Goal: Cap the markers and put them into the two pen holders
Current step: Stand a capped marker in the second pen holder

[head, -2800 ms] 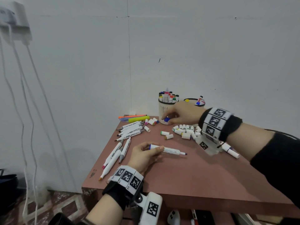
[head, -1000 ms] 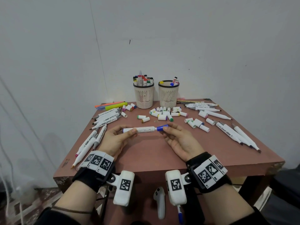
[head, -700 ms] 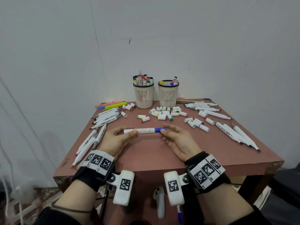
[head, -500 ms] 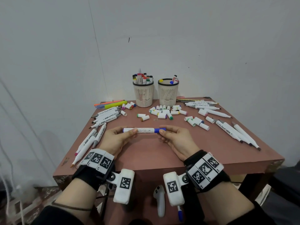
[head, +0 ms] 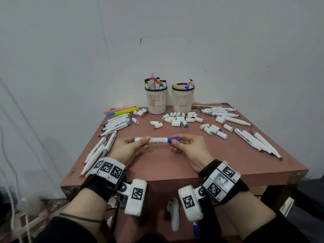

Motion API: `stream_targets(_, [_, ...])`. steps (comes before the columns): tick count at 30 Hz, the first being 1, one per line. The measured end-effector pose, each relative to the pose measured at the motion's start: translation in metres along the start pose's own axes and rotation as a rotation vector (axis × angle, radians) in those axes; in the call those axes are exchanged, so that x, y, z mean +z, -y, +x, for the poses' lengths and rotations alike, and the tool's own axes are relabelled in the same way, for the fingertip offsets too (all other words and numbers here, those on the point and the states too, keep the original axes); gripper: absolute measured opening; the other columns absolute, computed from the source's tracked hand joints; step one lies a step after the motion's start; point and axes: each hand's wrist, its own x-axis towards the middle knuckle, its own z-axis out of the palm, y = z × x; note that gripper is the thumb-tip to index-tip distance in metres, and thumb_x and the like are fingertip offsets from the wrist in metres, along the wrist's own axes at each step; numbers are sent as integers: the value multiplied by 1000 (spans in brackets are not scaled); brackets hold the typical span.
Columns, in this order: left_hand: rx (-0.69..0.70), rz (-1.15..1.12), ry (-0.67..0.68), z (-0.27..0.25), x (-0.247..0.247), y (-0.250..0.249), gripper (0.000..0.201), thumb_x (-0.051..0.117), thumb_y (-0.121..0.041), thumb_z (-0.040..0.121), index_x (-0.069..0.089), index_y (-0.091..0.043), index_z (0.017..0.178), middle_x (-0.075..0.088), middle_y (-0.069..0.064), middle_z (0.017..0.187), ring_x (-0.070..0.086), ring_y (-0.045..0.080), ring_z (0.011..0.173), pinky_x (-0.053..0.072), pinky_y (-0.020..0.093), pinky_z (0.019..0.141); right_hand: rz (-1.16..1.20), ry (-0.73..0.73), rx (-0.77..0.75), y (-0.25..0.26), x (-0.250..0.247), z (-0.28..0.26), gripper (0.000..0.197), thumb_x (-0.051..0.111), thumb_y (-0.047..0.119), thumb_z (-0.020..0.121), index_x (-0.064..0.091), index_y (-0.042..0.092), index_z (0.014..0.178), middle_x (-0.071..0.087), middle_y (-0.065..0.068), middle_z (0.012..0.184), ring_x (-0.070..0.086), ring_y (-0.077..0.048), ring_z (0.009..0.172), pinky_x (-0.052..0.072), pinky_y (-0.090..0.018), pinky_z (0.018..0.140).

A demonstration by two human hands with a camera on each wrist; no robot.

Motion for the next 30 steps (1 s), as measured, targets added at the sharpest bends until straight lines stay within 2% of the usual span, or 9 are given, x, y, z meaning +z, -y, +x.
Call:
stream_targets(7, [17, -25, 12, -1, 0, 0, 6, 65, -1, 82, 64, 5, 84, 70, 8, 67, 67, 9, 57, 55, 12, 60, 72, 18, 5, 1, 0, 1, 12, 61, -6, 85, 67, 5, 88, 68, -15, 74, 63, -18, 63, 53, -25, 66])
stream_targets(13, [44, -5, 45, -5, 2, 0, 8, 64, -4, 84, 64, 3, 87, 71, 8, 69, 68, 11, 59, 56, 15, 61, 181, -40, 14, 4, 2, 0, 9, 62, -3, 85, 67, 5, 87, 67, -11, 69, 59, -15, 60, 49, -22, 61])
stream_targets(22, [107, -97, 19, -11, 4, -6, 5, 59, 8, 85, 60, 7, 90, 70, 9, 67, 69, 15, 59, 56, 16, 60, 290, -83, -20, 11, 2, -3, 12, 60, -6, 86, 65, 4, 83, 67, -6, 62, 62, -11, 53, 50, -19, 56])
stream_targets(24, [139, -73, -12, -13, 4, -8, 8, 62, 8, 82, 61, 6, 89, 70, 11, 69, 69, 17, 59, 58, 19, 63, 280, -56, -42, 12, 2, -5, 13, 60, -7, 86, 65, 5, 83, 67, -8, 65, 62, -13, 55, 51, -19, 56])
stream_targets(28, [233, 110, -59, -15, -5, -26, 29, 69, 3, 78, 63, 7, 105, 66, 14, 91, 65, 19, 73, 58, 22, 70, 234, 111, -80, 14, 4, -11, 14, 59, -11, 83, 63, 2, 86, 64, -13, 69, 60, -19, 59, 51, -22, 59])
stream_targets(30, [280, 205, -47, -20, -10, -39, 29, 71, 2, 77, 64, 7, 105, 68, 13, 88, 65, 19, 75, 58, 20, 69, 219, 205, -79, 16, 6, -14, 18, 56, -14, 83, 64, 2, 87, 64, -12, 67, 60, -19, 59, 52, -23, 60])
